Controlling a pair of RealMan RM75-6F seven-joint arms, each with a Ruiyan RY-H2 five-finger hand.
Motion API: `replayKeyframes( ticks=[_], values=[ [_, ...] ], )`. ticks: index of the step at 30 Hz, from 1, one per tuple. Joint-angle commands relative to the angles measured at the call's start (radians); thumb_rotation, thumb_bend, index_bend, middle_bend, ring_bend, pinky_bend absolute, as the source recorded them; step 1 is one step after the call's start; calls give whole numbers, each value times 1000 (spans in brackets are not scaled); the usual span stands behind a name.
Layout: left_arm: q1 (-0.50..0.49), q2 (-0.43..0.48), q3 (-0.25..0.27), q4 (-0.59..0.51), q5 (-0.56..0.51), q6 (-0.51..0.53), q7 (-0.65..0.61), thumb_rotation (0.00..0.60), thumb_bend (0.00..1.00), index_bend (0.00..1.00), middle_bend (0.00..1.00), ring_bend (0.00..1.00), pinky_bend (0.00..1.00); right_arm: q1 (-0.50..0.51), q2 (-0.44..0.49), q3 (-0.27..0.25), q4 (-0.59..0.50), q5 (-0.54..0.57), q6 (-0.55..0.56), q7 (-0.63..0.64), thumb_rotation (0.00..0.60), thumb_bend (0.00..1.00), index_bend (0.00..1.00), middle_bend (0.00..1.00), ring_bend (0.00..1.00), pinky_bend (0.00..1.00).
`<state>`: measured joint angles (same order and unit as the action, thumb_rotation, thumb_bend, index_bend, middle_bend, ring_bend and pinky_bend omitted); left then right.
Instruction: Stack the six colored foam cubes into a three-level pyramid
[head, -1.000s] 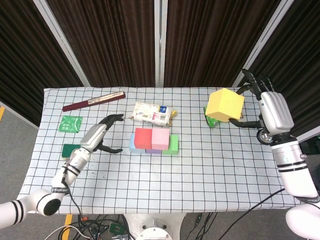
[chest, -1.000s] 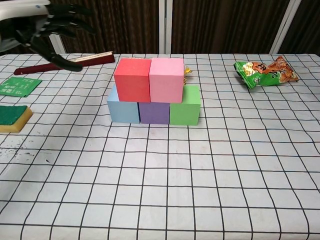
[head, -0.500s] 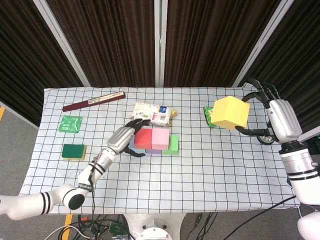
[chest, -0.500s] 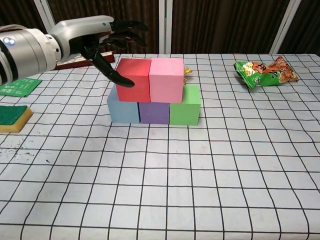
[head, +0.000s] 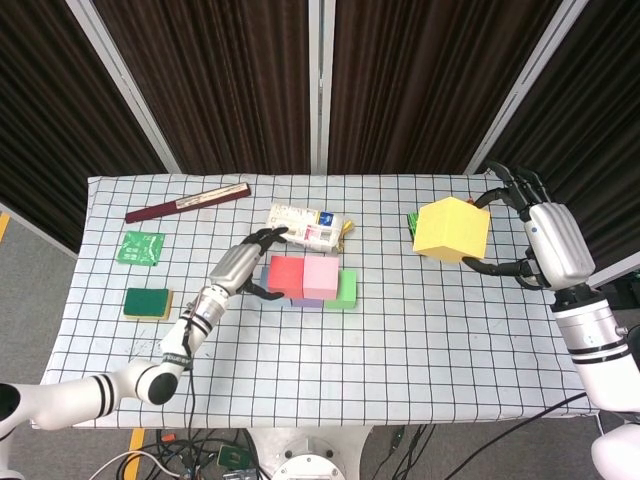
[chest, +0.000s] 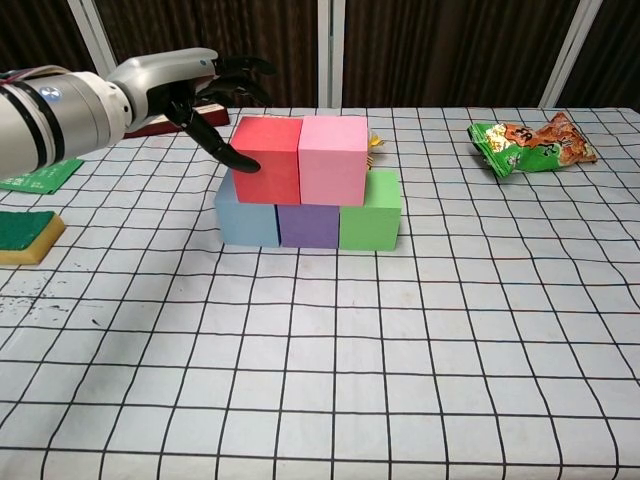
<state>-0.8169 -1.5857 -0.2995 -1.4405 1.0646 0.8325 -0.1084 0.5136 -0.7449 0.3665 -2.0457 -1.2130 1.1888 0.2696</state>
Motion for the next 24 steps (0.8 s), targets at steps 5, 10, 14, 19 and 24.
replayKeyframes(
  ticks=[5, 10, 14, 19, 24],
  values=[
    [-1, -7, 2, 2, 1, 0, -10, 600, 0, 47, 255, 5, 86, -3, -2, 4, 4, 2, -1, 0, 600, 155, 0, 635, 123, 0],
    [-6, -27, 12, 21, 5, 12, 9, 600, 0, 49, 278, 20, 86, -7, -7, 5, 6, -1, -1, 5, 600, 155, 0, 635, 123, 0],
    [-7, -46, 11, 38, 10, 38, 27, 600, 0, 63, 317, 48, 94, -23, -14, -5, 1, -22, 16, 5, 600, 155, 0, 635, 123, 0],
    [-8, -63, 11, 57, 5, 55, 49, 600, 0, 80, 369, 79, 127, -28, -12, -9, 7, -45, 4, 39, 600, 156, 0, 635, 123, 0],
    [-9, -71, 9, 70, -2, 54, 51, 600, 0, 81, 419, 83, 106, -32, -10, -9, 13, -63, 4, 54, 600, 158, 0, 635, 123, 0]
  ],
)
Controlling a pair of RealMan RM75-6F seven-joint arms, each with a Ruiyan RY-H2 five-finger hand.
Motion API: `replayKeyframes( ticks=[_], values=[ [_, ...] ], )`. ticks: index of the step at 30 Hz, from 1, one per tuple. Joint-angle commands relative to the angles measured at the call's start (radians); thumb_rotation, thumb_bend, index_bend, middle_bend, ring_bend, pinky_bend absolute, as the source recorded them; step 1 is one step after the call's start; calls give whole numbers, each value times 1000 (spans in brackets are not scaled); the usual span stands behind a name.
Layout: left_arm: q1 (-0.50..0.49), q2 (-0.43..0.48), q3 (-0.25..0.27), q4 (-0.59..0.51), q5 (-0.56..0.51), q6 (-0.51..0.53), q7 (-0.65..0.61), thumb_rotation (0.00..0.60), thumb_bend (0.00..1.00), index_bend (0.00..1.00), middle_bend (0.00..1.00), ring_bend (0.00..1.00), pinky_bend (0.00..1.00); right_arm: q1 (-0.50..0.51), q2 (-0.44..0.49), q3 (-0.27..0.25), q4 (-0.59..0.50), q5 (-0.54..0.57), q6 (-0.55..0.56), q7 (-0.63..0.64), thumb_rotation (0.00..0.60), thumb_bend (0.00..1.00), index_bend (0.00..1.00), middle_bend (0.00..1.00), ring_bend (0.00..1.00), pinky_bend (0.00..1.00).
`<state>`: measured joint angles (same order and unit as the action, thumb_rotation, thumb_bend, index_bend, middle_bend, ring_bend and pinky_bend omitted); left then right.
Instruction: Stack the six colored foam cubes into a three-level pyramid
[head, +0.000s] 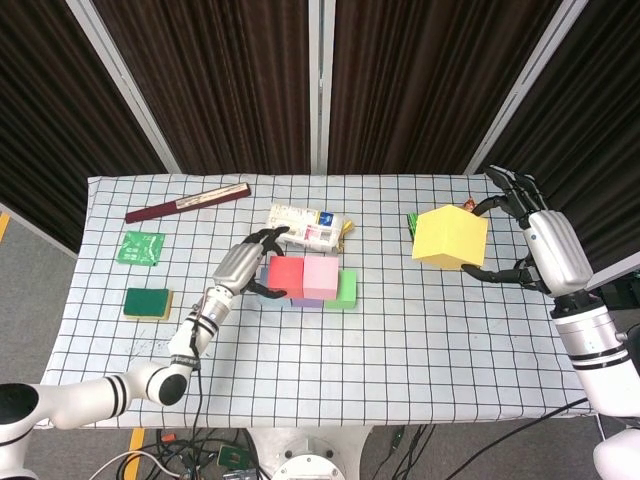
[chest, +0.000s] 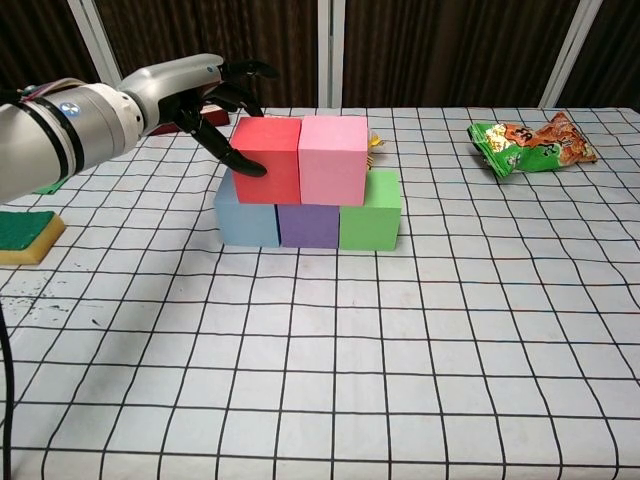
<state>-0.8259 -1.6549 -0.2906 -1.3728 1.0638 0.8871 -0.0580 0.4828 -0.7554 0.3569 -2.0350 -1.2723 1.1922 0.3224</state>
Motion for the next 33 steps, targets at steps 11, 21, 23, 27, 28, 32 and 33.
replayKeyframes(
  ticks=[11, 21, 23, 27, 28, 32, 33],
  values=[
    [-1, -10, -2, 16, 17, 0, -15, 600, 0, 84, 441, 83, 86, -5, -4, 1, 7, -7, 1, 9, 600, 162, 0, 635, 123, 0],
    [-7, -12, -5, 31, 41, -5, -35, 600, 0, 84, 451, 84, 77, -3, -11, 3, 14, -1, -4, 10, 600, 167, 0, 636, 123, 0],
    [-7, -14, -4, 33, 43, -4, -36, 600, 0, 84, 451, 84, 77, -4, -11, 3, 15, -1, -4, 11, 600, 168, 0, 636, 123, 0],
    [-5, -19, -3, 36, 47, 0, -40, 600, 0, 84, 452, 84, 76, -3, -12, 4, 16, -1, -5, 13, 600, 173, 0, 635, 123, 0],
    [-5, -21, -3, 37, 48, 1, -42, 600, 0, 84, 452, 84, 76, -3, -12, 4, 16, -2, -6, 13, 600, 173, 0, 636, 123, 0],
    [-4, -22, -1, 41, 48, -3, -46, 600, 0, 84, 443, 84, 71, -2, -16, 3, 18, -3, -9, 11, 600, 174, 0, 636, 123, 0],
    [-4, -22, 0, 43, 48, -4, -46, 600, 0, 84, 437, 84, 70, -2, -16, 3, 18, -2, -10, 11, 600, 174, 0, 636, 123, 0]
  ],
)
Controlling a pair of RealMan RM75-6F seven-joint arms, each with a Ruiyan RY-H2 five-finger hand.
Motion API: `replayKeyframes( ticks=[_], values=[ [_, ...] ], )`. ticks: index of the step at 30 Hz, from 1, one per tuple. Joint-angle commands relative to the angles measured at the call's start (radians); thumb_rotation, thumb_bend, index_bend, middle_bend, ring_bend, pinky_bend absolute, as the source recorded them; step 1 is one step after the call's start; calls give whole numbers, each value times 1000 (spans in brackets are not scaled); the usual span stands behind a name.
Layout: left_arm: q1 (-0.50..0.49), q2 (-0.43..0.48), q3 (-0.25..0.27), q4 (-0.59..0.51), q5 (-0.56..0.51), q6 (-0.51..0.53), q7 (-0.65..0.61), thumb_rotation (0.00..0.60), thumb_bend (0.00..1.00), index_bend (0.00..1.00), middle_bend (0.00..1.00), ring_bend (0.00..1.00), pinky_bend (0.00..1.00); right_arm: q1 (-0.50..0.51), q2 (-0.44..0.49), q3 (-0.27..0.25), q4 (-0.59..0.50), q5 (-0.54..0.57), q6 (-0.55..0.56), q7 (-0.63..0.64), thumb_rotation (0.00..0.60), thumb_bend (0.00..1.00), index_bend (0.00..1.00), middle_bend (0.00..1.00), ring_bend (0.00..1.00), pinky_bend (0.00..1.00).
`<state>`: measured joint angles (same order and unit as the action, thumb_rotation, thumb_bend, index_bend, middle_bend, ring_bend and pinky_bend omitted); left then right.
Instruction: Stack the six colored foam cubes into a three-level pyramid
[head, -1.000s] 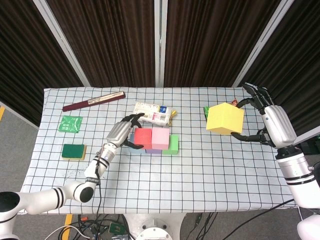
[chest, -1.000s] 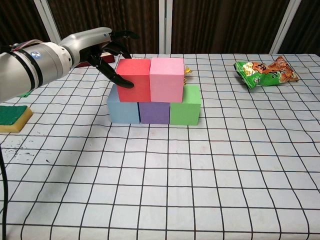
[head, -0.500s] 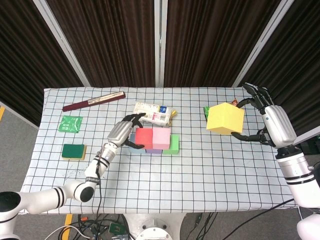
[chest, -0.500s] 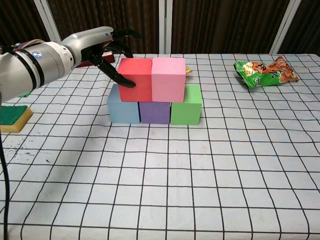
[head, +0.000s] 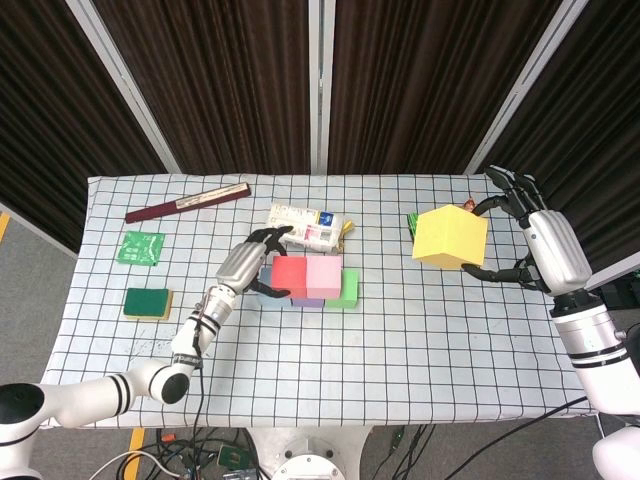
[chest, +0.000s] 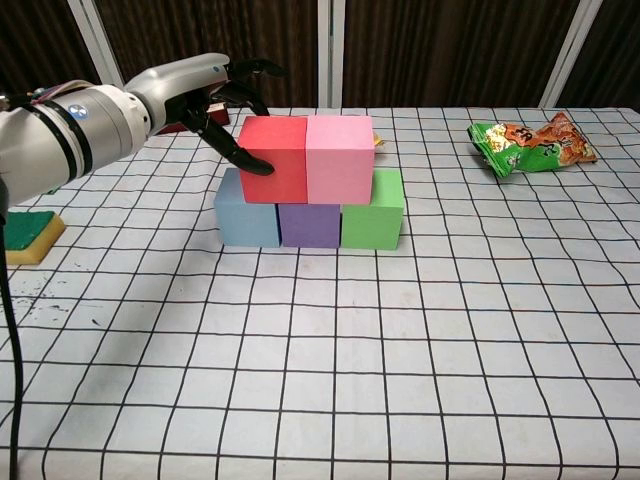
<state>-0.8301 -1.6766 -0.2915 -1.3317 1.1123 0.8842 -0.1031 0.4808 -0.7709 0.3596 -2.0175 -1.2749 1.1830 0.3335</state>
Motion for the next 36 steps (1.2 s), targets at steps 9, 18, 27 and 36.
replayKeyframes(
  ticks=[9, 18, 27, 36],
  values=[
    [3, -1, 0, 6, 3, -3, -12, 600, 0, 80, 326, 83, 67, 1, -2, 0, 2, -1, -4, 3, 600, 175, 0, 635, 123, 0],
    [17, 11, 5, -8, 14, 4, -30, 600, 0, 68, 229, 54, 60, 3, -2, 2, -2, -2, -7, 2, 600, 176, 0, 636, 123, 0],
    [64, 53, 36, -21, 21, 44, -6, 600, 0, 57, 175, 30, 55, 7, -4, 6, -11, 3, -7, -10, 600, 176, 0, 637, 123, 0],
    [110, 42, 75, 70, -1, 35, -10, 600, 0, 46, 153, 15, 52, 16, -7, 9, -22, 10, -15, -27, 600, 176, 0, 639, 123, 0]
  ],
)
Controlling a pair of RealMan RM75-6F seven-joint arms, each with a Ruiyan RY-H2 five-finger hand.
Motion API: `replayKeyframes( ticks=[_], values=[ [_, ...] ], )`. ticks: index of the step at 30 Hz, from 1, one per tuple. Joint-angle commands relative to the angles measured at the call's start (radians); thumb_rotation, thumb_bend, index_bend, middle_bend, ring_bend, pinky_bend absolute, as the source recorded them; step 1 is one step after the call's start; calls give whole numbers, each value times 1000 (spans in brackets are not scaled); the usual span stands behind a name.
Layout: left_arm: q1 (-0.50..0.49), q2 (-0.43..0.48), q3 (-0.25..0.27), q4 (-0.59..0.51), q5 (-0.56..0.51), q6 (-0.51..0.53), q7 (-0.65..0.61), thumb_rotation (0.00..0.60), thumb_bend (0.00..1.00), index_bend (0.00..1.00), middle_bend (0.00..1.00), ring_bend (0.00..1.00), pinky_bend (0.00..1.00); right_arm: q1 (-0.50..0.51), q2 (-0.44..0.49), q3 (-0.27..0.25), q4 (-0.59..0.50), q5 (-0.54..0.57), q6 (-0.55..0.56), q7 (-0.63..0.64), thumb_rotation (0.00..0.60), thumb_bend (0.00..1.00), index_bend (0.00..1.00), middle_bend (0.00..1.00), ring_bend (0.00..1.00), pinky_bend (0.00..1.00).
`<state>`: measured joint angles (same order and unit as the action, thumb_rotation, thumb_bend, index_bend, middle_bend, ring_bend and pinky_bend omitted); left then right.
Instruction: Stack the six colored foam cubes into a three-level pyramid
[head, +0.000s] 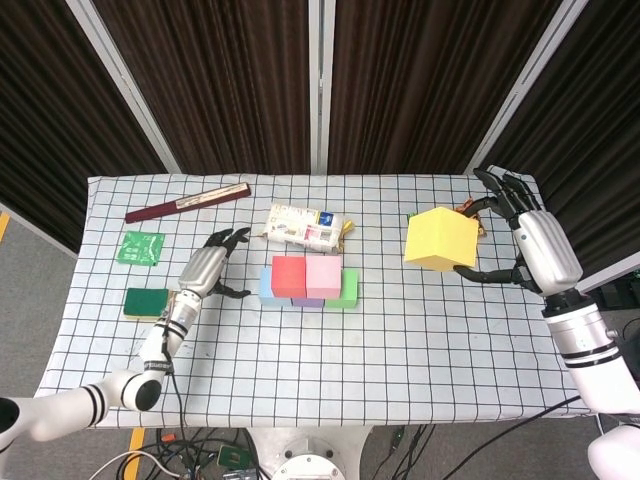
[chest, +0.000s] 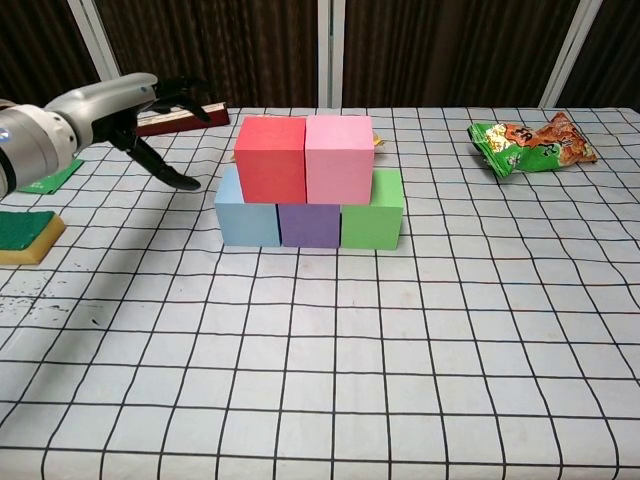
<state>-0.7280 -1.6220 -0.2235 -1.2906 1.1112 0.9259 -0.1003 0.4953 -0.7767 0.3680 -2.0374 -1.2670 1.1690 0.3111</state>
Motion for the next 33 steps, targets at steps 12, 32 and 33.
replayKeyframes(
  ticks=[12, 32, 33],
  values=[
    [0, -98, 1, 160, 15, -50, -67, 600, 0, 43, 152, 15, 53, 2, -5, -4, 3, 18, -11, -10, 600, 177, 0, 640, 123, 0],
    [-33, -153, -24, 177, 39, -69, -64, 600, 0, 43, 153, 15, 53, -8, -15, -16, 44, 10, -25, 32, 600, 183, 0, 645, 123, 0],
    [-34, -154, -26, 179, 40, -69, -65, 600, 0, 43, 152, 15, 53, -8, -15, -17, 46, 9, -25, 35, 600, 183, 0, 645, 123, 0]
  ],
)
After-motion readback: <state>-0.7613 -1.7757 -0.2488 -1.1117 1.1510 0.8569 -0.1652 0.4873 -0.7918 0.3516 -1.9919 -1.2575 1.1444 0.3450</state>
